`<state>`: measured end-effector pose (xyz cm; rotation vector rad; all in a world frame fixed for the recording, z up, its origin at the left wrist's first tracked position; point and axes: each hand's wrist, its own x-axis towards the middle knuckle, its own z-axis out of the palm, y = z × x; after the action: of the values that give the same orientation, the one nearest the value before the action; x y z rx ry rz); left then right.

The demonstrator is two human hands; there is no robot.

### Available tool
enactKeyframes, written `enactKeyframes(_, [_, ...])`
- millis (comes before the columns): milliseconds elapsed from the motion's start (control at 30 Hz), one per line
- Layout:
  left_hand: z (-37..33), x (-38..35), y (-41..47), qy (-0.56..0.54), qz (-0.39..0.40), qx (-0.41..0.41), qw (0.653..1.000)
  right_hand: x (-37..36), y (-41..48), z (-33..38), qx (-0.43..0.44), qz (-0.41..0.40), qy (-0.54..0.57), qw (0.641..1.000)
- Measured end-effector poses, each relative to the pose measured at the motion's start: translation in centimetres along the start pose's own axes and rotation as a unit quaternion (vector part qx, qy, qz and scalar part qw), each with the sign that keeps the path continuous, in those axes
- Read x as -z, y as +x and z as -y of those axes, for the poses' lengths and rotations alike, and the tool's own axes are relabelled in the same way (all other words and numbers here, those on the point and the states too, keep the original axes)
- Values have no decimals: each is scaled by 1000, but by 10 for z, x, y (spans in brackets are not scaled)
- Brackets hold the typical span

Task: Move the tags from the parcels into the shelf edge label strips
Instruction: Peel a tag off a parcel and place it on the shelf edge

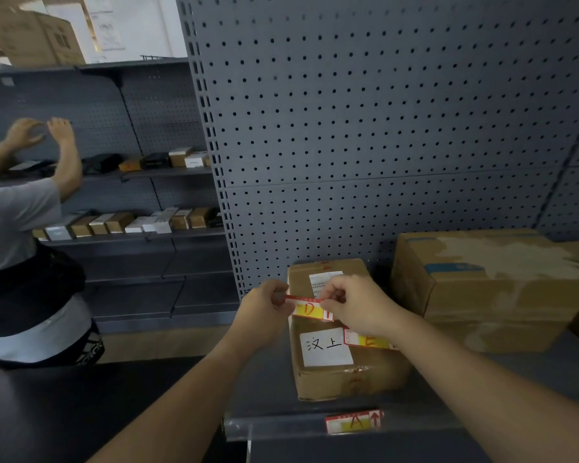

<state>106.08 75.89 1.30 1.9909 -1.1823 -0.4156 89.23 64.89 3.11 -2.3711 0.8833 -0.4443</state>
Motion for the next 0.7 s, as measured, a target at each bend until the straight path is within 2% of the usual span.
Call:
enactKeyframes(167, [-27,26,-4,83,-2,-29,996,34,-24,16,-2,-48,3,999])
enactKeyframes(300, [-59,21,-6,128,5,-115,985,66,-61,18,-36,-108,-10,993])
enactKeyframes(433, [-101,-12,-6,122,33,-215,968,100,-120,5,-95,-174,-14,980])
enactKeyframes(567, [-155,-68,-31,98,84,-315,940,132,-202,-19,-175,-258,-32,950])
enactKeyframes(700, [-201,-131,-72,73,152,-391,905,156,-295,-38,-275,-325,-66,902])
